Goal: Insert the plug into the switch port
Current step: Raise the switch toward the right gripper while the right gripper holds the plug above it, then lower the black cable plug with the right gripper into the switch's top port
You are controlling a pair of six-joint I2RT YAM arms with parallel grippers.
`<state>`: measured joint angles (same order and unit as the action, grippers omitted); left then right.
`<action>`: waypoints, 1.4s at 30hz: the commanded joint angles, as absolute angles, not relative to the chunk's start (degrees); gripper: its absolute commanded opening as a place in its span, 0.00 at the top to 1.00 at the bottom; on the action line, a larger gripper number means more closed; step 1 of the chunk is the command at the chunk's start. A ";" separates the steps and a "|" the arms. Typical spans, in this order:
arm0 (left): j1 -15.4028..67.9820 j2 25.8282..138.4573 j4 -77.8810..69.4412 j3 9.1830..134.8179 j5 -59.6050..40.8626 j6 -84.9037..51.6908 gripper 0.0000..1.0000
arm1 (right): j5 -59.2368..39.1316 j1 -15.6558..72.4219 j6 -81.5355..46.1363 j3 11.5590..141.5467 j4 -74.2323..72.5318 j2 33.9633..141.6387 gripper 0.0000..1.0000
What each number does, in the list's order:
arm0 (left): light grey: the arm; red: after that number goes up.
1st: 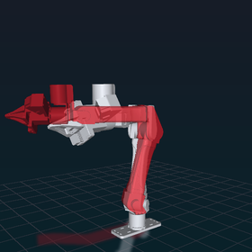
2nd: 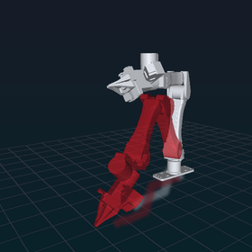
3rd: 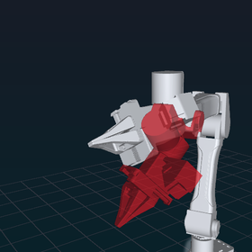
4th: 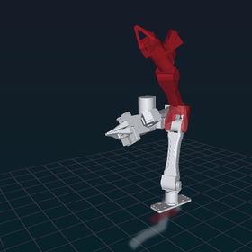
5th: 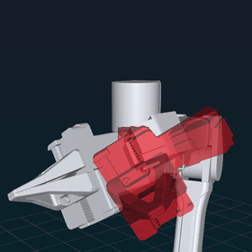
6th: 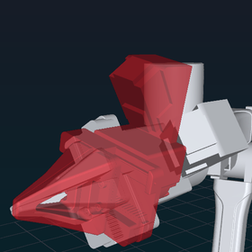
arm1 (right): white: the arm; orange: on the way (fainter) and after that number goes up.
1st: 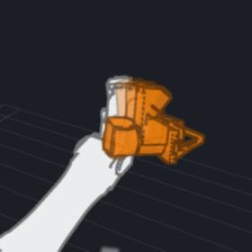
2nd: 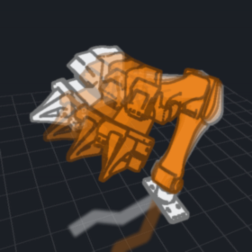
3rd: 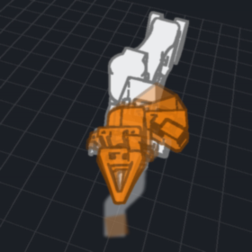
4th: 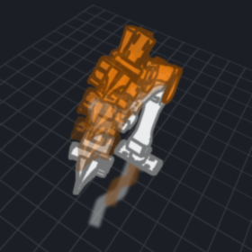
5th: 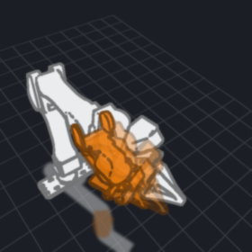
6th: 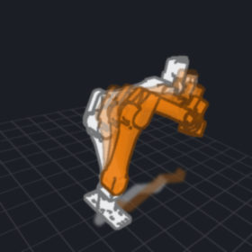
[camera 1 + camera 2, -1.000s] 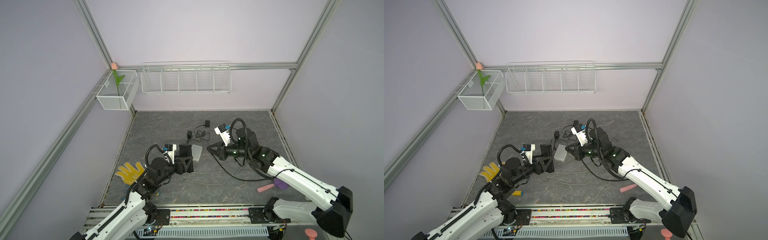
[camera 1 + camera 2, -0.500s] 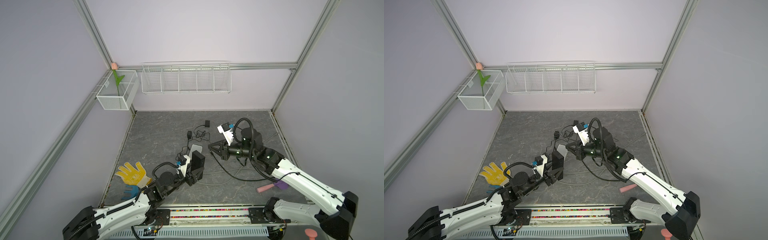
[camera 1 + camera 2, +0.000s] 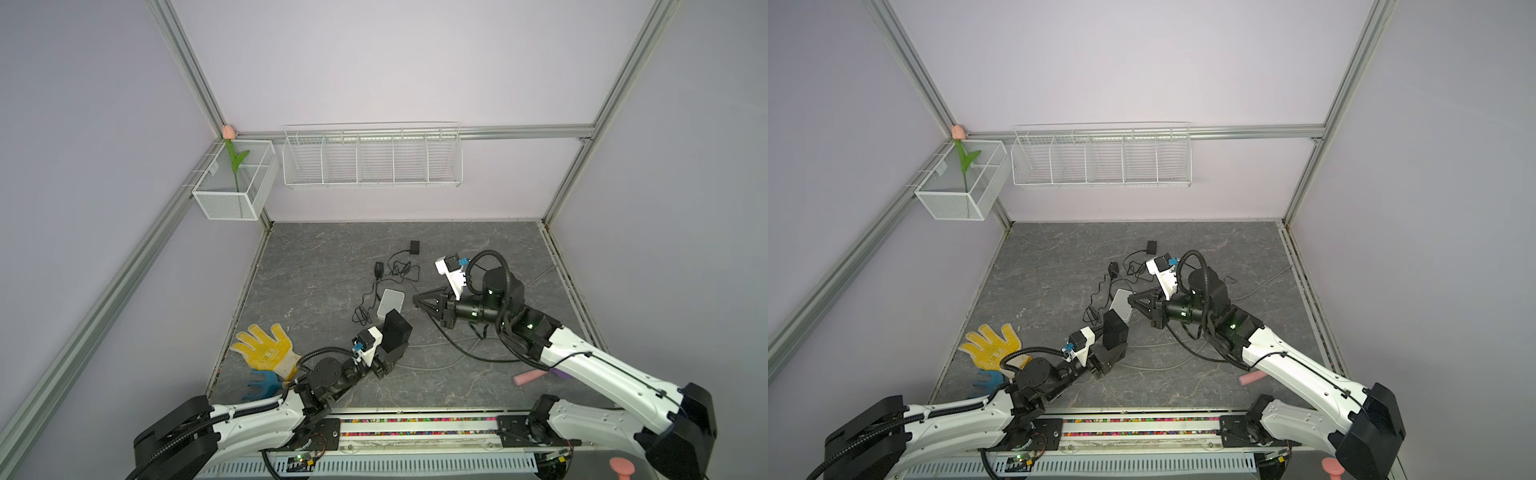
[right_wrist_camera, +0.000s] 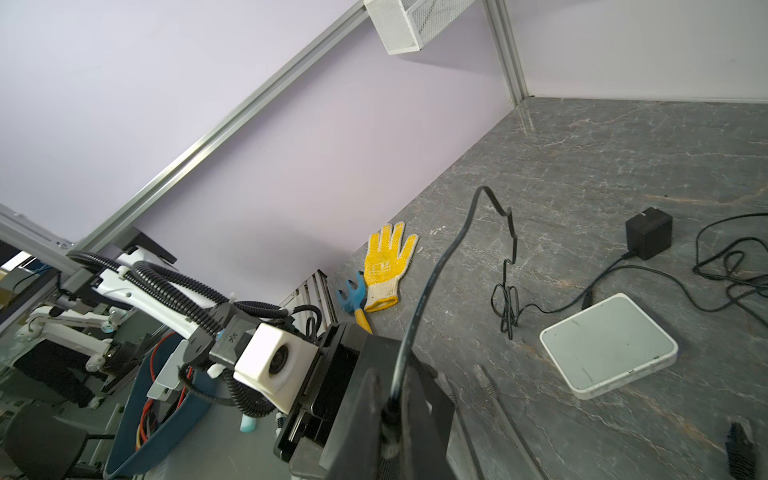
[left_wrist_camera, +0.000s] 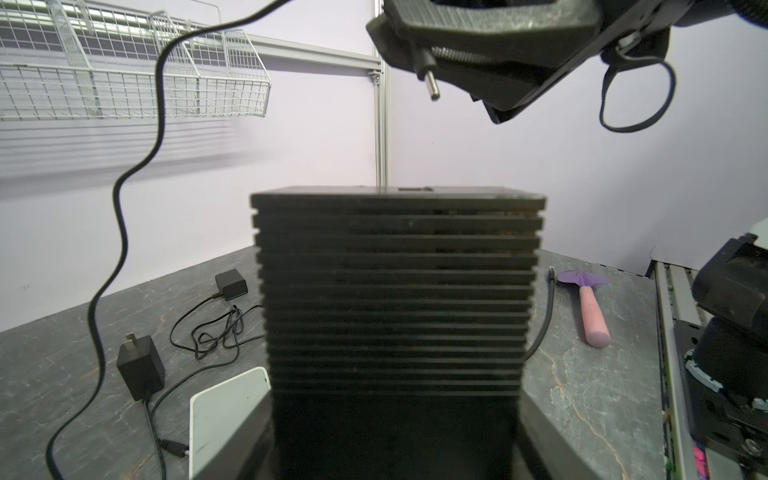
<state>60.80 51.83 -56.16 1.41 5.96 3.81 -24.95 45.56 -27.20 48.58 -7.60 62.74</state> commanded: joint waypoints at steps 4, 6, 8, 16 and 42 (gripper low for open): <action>61.00 49.16 -60.67 1.51 3.96 7.66 1.00 | -24.53 49.41 -25.70 44.34 -21.73 59.79 0.94; 61.04 48.78 -60.63 1.51 3.76 7.70 1.00 | -24.04 50.26 -23.92 44.91 -20.86 59.68 0.93; 61.04 48.79 -60.50 1.73 3.42 7.65 1.00 | -23.25 50.97 -22.84 45.09 -20.48 59.85 0.94; 61.05 49.14 -59.12 2.70 3.49 7.72 1.00 | -23.51 52.38 -19.98 46.14 -20.74 62.51 0.92; 61.08 47.33 -57.88 3.14 6.32 5.75 1.00 | -20.23 55.06 -17.47 44.25 -20.22 66.12 0.93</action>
